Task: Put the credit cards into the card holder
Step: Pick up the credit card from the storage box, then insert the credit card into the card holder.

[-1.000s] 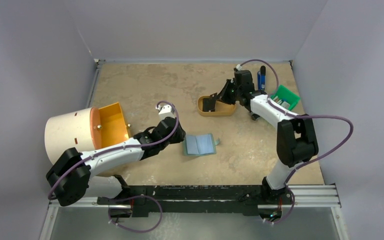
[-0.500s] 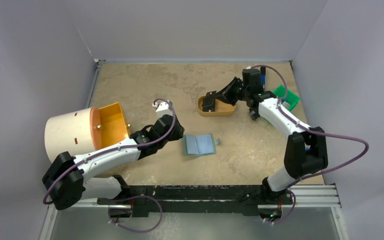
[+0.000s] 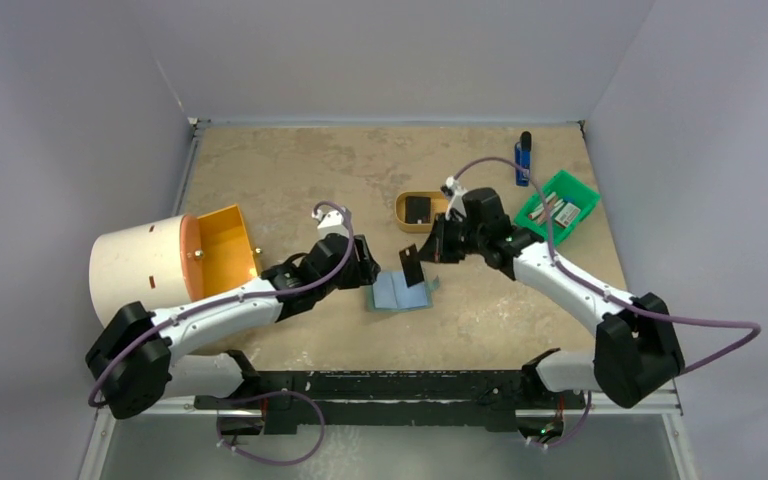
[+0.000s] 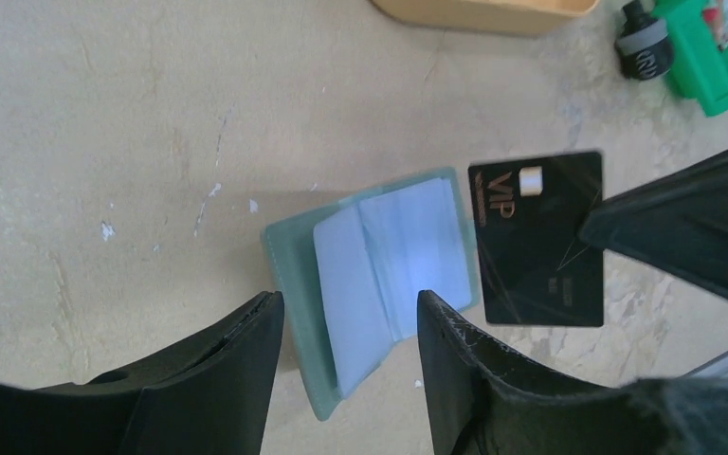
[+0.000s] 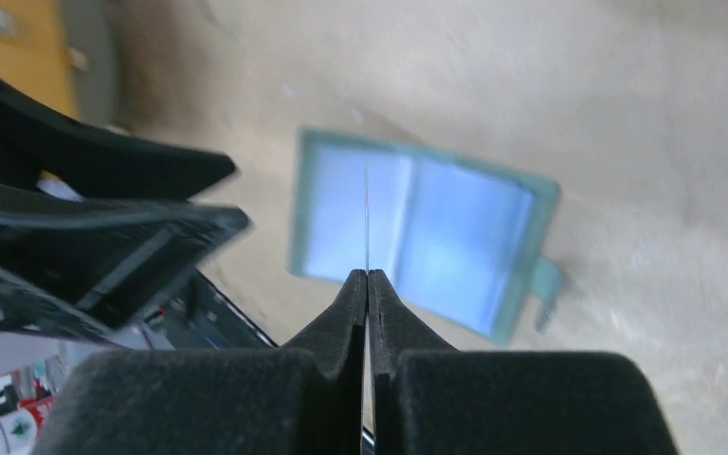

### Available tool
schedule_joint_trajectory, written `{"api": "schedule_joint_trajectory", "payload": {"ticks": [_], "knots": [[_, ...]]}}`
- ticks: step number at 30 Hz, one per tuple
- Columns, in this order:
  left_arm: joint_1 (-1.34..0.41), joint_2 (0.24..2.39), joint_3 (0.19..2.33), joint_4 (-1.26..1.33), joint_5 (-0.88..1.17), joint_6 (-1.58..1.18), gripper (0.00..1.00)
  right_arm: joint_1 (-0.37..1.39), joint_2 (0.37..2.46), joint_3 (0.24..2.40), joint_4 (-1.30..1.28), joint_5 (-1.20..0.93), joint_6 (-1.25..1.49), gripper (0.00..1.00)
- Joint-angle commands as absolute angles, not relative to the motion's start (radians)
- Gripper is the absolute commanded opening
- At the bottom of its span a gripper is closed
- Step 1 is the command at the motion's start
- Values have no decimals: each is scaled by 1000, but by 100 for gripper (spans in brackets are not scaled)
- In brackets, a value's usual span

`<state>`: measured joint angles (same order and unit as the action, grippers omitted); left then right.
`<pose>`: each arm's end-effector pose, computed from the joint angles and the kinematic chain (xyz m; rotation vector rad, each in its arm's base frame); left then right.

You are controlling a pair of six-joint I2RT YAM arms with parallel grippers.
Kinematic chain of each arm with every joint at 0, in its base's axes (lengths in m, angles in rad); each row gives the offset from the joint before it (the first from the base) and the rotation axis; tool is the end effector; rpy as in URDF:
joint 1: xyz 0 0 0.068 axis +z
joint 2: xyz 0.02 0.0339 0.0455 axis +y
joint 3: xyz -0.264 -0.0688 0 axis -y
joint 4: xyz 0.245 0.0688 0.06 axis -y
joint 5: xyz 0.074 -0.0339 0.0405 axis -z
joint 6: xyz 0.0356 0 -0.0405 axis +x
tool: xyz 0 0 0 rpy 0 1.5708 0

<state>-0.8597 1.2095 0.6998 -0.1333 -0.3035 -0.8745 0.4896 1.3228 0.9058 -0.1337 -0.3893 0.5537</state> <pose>0.1753 -0.1872 0.2285 -0.1886 2.2463 -0.6350 0.2537 0.1505 0.2691 -0.1750 2.2450 1.0065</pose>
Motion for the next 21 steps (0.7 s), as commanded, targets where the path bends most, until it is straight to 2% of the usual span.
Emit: {"api": "schedule_joint_trajectory", "payload": {"ticks": [1,16,21], "knots": [[-861,1269,672,-71,-233,-869,52,483,1300,789,-72,-426,507,0],[-860,1428,649,-72,-340,-888,31,488,1491,793,73,-514,615,0],[-859,1450,639,-63,-354,-891,28,490,1545,815,56,-539,583,0]]}}
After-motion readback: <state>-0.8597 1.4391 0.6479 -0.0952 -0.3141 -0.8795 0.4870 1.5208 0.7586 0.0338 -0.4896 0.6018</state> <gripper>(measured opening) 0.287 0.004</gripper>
